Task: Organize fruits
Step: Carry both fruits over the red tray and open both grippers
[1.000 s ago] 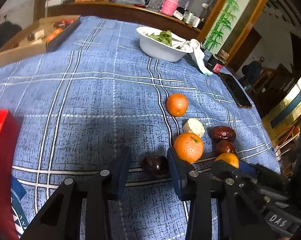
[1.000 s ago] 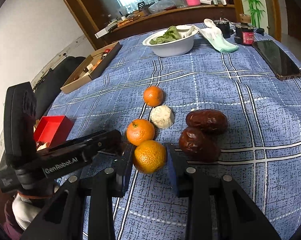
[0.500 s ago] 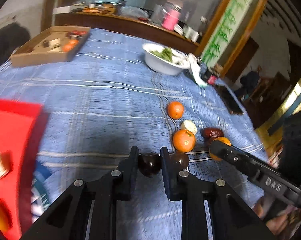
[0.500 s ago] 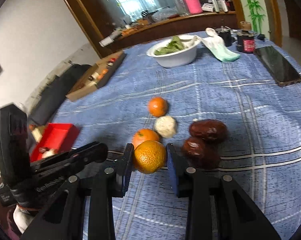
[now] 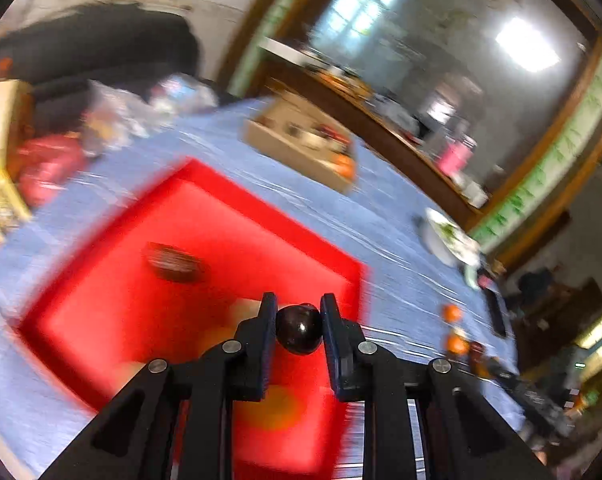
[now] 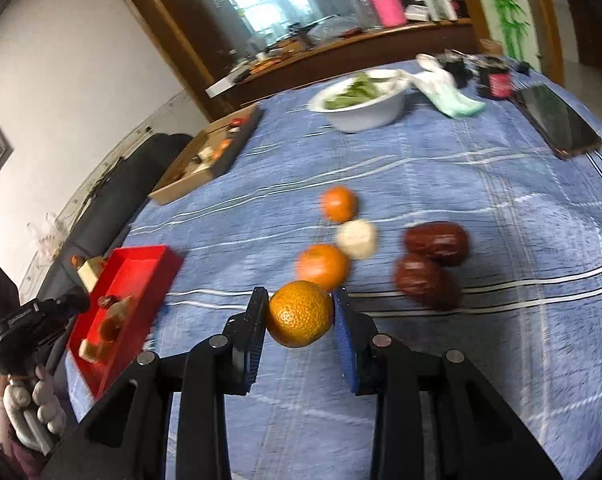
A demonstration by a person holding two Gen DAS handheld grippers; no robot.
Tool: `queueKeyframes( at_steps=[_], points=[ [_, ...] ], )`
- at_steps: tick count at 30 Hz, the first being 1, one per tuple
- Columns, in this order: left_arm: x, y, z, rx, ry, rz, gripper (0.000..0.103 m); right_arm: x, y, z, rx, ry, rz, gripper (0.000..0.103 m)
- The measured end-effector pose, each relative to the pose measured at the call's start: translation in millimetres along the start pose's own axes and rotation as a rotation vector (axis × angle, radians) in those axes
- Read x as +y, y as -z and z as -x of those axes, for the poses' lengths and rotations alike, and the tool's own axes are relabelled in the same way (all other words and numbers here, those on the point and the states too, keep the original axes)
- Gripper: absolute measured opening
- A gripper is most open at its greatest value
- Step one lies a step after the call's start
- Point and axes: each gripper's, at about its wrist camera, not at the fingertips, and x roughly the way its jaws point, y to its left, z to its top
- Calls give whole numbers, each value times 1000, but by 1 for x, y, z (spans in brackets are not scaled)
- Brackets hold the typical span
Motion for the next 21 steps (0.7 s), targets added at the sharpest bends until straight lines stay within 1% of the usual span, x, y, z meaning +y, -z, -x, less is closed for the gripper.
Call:
queueKeyframes(
  at_steps=[3,5,8,11,13,15,18,19,21],
  points=[
    [39,-4,0,-11,-52,58,22,43,-2,-11,41,-61,56,31],
    [58,-5,-3,-3,-66,86,22,73,-2,-23,73,-95,100,31],
    [75,-2,-10,17,-82,103,22,133,3,-55,156,-137,204,31],
    [82,-3,-14,27,-83,97,22,172,14,-77,210,-161,265,31],
    [85,-4,-14,30,-85,89,22,198,26,-90,225,-150,326,32],
    [87,-7,-17,37,-77,93,23,222,39,-98,223,-119,396,32],
    [88,-8,-17,45,-63,103,24,240,51,-107,225,-79,459,32],
    [90,-7,-15,48,-54,114,24,247,55,-111,221,-43,496,32],
    [92,-5,-11,46,-36,124,24,253,60,-119,223,-6,533,32]
  ],
)
